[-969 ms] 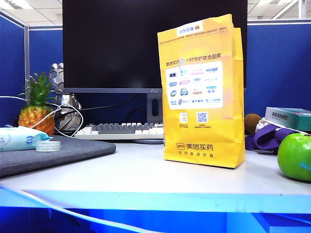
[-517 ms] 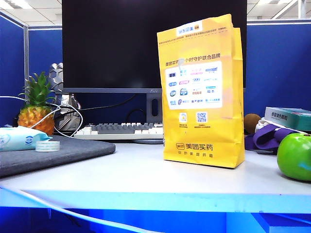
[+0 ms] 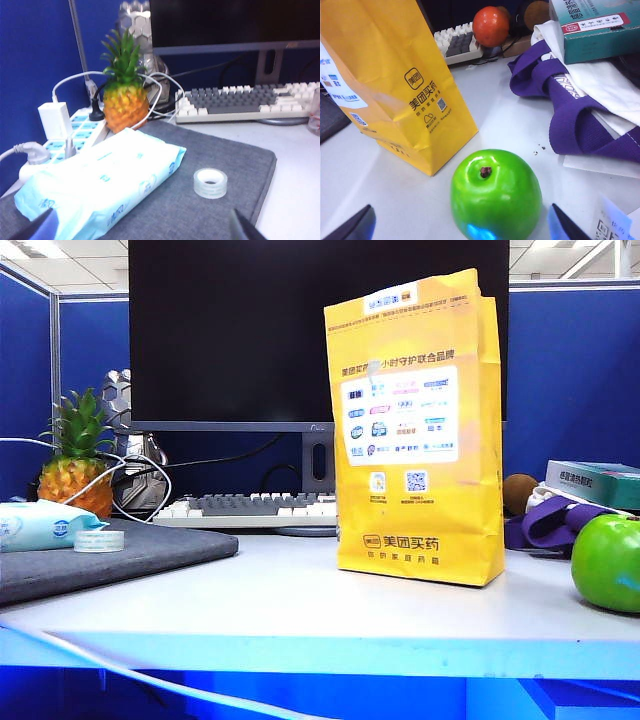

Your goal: Pick up the green apple and throw it into the yellow paper bag.

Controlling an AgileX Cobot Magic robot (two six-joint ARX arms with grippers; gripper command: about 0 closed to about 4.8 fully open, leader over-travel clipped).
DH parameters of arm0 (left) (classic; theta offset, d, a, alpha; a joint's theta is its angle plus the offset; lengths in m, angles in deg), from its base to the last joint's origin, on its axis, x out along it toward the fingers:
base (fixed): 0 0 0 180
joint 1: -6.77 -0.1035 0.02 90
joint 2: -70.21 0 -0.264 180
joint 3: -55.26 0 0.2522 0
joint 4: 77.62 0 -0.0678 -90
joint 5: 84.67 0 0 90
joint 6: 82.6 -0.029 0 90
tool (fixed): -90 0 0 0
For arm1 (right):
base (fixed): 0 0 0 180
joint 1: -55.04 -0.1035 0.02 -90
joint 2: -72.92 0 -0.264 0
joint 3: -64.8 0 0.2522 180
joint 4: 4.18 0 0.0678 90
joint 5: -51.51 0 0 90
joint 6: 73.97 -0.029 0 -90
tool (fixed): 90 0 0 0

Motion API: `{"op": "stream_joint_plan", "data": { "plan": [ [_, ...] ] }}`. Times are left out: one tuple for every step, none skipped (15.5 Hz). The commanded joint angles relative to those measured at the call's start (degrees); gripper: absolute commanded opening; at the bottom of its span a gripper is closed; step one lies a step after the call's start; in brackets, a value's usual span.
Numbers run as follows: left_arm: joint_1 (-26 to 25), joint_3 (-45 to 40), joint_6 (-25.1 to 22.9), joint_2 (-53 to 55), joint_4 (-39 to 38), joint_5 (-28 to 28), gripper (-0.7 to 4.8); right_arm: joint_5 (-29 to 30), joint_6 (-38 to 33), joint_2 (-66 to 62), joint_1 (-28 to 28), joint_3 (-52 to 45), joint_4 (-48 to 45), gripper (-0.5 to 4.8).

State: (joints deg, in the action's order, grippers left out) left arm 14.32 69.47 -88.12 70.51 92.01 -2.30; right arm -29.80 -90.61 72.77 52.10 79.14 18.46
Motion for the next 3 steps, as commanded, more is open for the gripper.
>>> {"op": "stream_joint_plan", "data": {
  "plan": [
    [-0.04, 0.04, 0.0, -0.04, 0.31, 0.13, 4.79, 0.02, 0.13, 0.04, -0.04, -0.46, -0.55, 4.79],
    [-0.04, 0.04, 0.0, -0.04, 0.33, 0.15, 4.79, 0.02, 0.13, 0.04, -0.04, -0.46, -0.55, 4.79],
    [-0.04, 0.04, 0.0, -0.04, 0.31, 0.13, 4.79, 0.02, 0.13, 0.04, -0.04, -0.46, -0.55, 4.79]
  ]
}}
